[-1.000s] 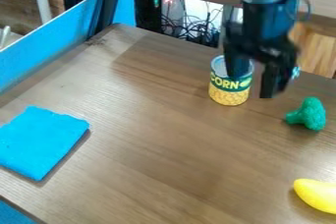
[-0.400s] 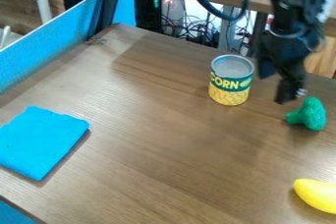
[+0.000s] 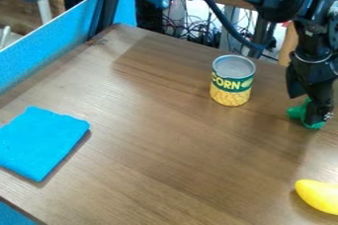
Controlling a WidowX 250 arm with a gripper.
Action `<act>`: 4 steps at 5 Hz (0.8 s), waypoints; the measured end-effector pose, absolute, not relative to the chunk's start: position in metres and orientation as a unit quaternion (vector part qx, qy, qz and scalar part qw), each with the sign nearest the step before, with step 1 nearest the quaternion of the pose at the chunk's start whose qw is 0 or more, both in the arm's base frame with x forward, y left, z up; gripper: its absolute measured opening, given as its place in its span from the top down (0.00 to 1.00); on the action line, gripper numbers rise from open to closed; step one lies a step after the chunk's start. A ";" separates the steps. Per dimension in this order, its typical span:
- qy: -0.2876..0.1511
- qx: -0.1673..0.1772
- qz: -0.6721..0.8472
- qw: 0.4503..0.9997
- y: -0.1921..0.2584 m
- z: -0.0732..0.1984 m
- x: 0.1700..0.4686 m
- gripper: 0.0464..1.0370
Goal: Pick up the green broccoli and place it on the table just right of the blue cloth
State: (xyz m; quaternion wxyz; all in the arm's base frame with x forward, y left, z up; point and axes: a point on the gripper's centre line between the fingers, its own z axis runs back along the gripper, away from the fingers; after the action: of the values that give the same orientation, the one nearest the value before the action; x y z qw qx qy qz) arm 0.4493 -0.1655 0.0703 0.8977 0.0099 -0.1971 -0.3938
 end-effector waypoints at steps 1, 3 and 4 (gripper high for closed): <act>-0.194 0.008 -0.400 0.896 -0.168 0.065 0.454 0.04; -0.186 0.016 -0.378 0.907 -0.166 0.054 0.461 0.20; -0.186 0.033 -0.350 0.917 -0.163 0.054 0.462 0.23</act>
State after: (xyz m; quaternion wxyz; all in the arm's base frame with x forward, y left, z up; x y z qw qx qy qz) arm 0.4624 -0.1634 0.0539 0.9174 0.0335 -0.1865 -0.3499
